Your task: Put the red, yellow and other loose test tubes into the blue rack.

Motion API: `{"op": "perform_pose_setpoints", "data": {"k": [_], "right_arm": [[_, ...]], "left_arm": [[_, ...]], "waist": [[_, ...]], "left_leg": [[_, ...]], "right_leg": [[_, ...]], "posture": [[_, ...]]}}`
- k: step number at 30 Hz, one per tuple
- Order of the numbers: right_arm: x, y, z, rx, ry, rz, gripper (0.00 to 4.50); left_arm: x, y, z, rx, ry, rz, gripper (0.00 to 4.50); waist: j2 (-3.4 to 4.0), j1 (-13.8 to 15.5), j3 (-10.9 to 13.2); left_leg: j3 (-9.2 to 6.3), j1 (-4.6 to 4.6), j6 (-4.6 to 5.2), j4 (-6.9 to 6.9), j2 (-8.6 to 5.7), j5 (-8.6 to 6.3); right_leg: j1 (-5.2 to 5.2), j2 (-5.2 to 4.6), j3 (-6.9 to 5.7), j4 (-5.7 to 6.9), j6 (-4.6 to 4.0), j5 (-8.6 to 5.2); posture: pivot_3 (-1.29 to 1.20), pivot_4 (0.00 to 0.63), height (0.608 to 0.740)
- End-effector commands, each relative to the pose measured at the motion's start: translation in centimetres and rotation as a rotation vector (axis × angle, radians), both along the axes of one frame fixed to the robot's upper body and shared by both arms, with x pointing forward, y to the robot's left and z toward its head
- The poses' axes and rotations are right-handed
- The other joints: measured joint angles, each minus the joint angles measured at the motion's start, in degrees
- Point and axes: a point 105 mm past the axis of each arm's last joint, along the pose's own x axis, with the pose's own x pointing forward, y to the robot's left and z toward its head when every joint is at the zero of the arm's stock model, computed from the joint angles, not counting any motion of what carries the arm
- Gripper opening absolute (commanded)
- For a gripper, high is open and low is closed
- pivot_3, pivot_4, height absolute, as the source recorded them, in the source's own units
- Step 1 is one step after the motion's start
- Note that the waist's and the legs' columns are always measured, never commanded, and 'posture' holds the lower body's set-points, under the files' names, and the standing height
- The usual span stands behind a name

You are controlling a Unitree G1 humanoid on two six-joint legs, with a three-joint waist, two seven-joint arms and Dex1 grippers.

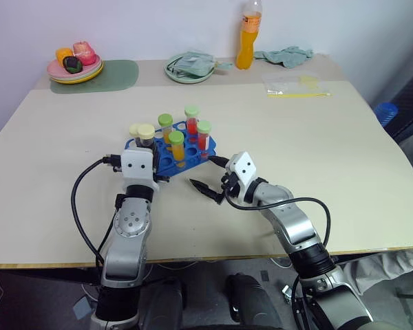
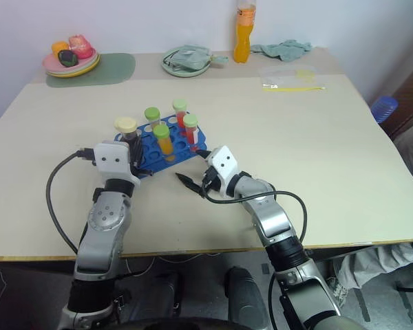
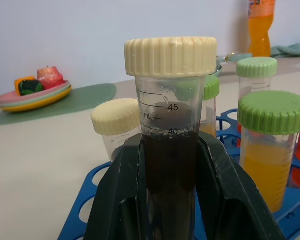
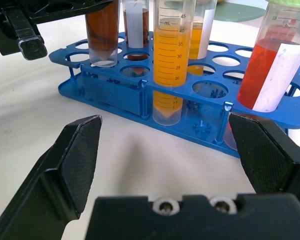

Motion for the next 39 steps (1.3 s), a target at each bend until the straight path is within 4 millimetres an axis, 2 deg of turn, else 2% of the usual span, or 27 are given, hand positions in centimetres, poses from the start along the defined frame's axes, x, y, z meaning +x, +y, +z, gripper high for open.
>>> {"op": "perform_pose_setpoints", "data": {"k": [1,11,18,23,26,29,30,32,35,37,39], "right_arm": [[-0.5,0.6,1.4,0.027,-0.045,0.027,4.50],[-0.9,1.1,1.3,0.032,-0.042,0.042,4.50],[-0.6,0.5,2.3,0.049,-0.063,0.037,4.50],[-1.1,-1.0,4.1,0.063,-0.076,0.088,4.50],[-1.6,-3.1,4.4,0.001,-0.081,0.120,4.50],[-1.2,-5.7,4.7,-0.034,-0.072,0.083,4.50],[-1.0,-6.6,4.8,-0.043,-0.070,0.064,4.50],[-0.1,-9.8,4.8,-0.048,-0.034,-0.021,4.50],[0.3,-13.3,4.2,-0.080,0.010,-0.089,4.50],[0.6,-14.8,3.7,-0.109,0.026,-0.118,4.50],[0.9,-15.7,3.4,-0.126,0.033,-0.132,4.50]], "left_arm": [[-0.2,-0.1,0.0,-0.032,0.006,-0.014,0.74],[-0.1,-0.1,-0.2,-0.030,0.011,-0.018,0.74],[-0.8,0.2,0.3,-0.068,-0.027,-0.031,4.17],[-2.8,1.9,1.5,-0.091,-0.082,-0.032,4.17],[-4.5,3.6,2.2,-0.068,-0.087,-0.046,4.17],[-5.9,5.6,2.5,-0.030,-0.060,-0.051,4.17],[-6.3,6.4,2.4,-0.015,-0.038,-0.054,4.17],[-7.9,9.4,0.8,0.027,0.080,-0.039,4.17],[-9.8,12.2,-1.4,0.080,0.219,-0.003,4.17],[-10.7,13.5,-2.0,0.095,0.251,0.034,4.17],[-11.1,13.9,-2.1,0.098,0.261,0.050,4.17]], "waist": [[0.00,-0.01,0.00],[0.00,-0.03,0.00],[0.00,-0.04,0.00],[0.00,-0.03,0.00],[0.00,-0.02,0.00],[0.00,-0.02,0.00],[0.00,-0.05,0.00],[0.01,-0.18,0.01],[0.01,-0.14,0.01],[0.00,-0.03,0.01],[0.00,0.06,0.01]], "left_leg": [[0.00,0.00,0.00,0.00,0.00,0.00],[0.00,0.00,0.00,0.00,0.00,0.00],[0.00,0.00,0.00,0.00,0.00,0.00],[-0.01,-0.01,0.00,0.00,0.00,0.00],[-0.01,-0.01,0.00,0.00,0.01,0.00],[-0.01,-0.01,0.01,-0.01,0.01,0.00],[-0.01,-0.01,0.01,-0.01,0.01,0.00],[0.00,0.01,0.01,-0.02,0.02,-0.01],[0.03,0.02,0.04,-0.04,0.04,-0.02],[0.04,0.03,0.05,-0.04,0.03,-0.03],[0.04,0.05,0.05,0.00,0.03,-0.02]], "right_leg": [[0.00,0.00,0.00,0.00,0.00,0.00],[0.00,0.00,0.00,-0.01,0.00,0.00],[0.00,0.00,0.00,0.00,0.00,0.00],[0.00,0.00,0.00,-0.01,0.00,0.00],[0.00,0.00,0.00,-0.03,0.00,0.00],[0.02,0.00,0.00,-0.04,0.00,-0.01],[0.03,0.00,0.00,-0.04,-0.01,-0.01],[0.04,0.02,0.00,-0.05,-0.01,-0.02],[0.05,0.02,0.00,-0.11,-0.02,-0.02],[0.12,0.02,0.00,-0.17,-0.02,-0.03],[0.19,0.02,-0.01,-0.21,-0.04,-0.05]], "posture": [[0.00,0.150,0.740],[0.00,0.150,0.740],[0.00,0.150,0.740],[0.00,0.150,0.740],[0.00,0.150,0.740],[0.00,0.150,0.740],[0.00,0.150,0.740],[0.00,0.150,0.740],[0.00,0.150,0.740],[0.00,0.150,0.740],[0.00,0.150,0.740]]}}
